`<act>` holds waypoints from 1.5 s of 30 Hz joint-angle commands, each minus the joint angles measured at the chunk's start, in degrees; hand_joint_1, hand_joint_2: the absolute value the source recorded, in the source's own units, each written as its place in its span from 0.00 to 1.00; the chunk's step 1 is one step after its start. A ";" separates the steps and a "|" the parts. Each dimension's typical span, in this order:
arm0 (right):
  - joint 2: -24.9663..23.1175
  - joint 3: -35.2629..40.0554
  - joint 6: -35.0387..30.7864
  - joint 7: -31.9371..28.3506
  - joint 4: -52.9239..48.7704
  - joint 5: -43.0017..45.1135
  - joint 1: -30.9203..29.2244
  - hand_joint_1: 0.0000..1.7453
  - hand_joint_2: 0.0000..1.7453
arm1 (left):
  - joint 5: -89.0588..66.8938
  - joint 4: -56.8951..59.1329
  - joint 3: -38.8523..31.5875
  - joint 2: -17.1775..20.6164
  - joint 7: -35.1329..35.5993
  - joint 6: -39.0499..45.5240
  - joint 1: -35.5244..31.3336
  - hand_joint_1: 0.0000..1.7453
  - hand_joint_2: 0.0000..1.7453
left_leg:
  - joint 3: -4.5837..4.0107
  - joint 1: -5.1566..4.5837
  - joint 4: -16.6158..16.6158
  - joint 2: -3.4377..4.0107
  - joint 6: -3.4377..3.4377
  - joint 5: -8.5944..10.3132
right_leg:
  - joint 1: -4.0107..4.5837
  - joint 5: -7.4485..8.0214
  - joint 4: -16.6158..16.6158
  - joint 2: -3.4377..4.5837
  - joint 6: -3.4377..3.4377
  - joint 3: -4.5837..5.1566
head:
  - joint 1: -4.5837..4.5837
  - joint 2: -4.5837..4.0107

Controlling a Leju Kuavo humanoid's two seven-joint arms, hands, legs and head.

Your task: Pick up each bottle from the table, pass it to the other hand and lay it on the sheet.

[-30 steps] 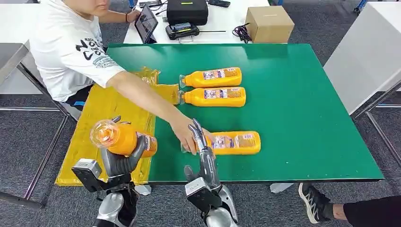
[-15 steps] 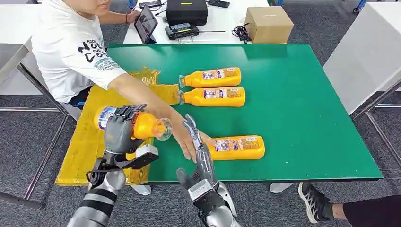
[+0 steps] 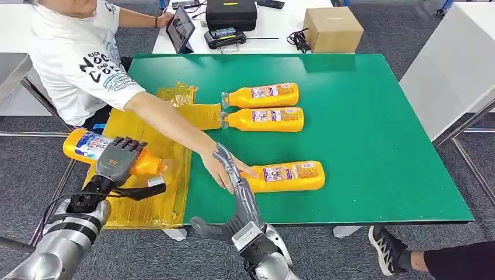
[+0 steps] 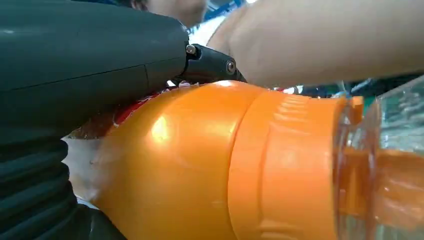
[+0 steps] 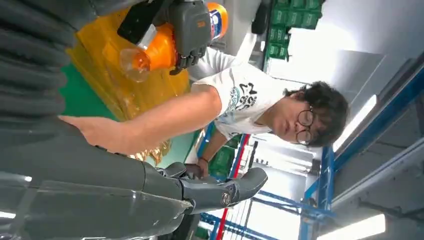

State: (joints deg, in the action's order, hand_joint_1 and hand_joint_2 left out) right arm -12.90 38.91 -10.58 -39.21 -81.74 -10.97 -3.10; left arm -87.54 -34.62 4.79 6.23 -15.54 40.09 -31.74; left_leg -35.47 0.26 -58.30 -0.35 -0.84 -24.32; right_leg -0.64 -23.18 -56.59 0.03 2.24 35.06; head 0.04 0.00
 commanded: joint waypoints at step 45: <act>-0.19 0.95 2.40 2.61 4.88 0.45 -0.83 0.00 1.00 | 11.81 12.01 -3.20 -1.49 -5.99 -8.04 0.59 0.20 1.00 | 0.20 -0.01 0.09 0.01 0.02 -0.03 | -0.01 -0.03 0.07 0.02 -0.03 -0.19 | 0.02 0.00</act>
State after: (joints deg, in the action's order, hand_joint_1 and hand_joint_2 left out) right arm -12.90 39.12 -8.24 -36.76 -80.70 -10.88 -3.25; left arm -74.93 -28.00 -1.64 5.11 -22.12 33.29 -31.15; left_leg -35.47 0.26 -58.30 -0.40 -0.84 -24.32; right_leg -0.63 -23.17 -56.59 0.02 2.24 35.04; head 0.07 0.00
